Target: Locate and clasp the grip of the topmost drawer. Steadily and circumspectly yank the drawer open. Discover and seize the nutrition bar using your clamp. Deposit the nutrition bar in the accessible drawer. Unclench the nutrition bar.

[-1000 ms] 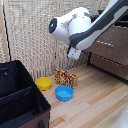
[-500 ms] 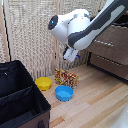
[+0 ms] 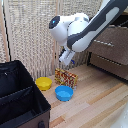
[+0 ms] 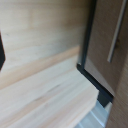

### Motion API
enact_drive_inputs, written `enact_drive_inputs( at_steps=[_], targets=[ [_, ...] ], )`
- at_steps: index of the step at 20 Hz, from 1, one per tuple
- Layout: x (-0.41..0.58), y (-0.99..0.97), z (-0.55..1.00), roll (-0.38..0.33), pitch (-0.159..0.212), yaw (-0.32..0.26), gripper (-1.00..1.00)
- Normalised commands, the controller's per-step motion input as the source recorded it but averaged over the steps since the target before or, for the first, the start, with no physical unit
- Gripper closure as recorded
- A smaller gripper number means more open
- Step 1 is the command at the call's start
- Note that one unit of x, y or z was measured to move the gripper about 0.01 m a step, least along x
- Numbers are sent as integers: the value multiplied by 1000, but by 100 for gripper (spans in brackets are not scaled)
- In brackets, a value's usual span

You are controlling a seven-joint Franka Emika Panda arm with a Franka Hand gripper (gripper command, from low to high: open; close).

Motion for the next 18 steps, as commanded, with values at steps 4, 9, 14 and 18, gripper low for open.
enact_drive_inputs(
  at_steps=[4, 9, 14, 18],
  targets=[
    [438, 134, 6, 337, 42, -129, -100],
    [471, 63, 46, 332, 53, -94, -100],
    [513, 0, 154, 298, 107, -19, -100],
    [484, 0, 137, 291, 117, -2, -100]
  ],
)
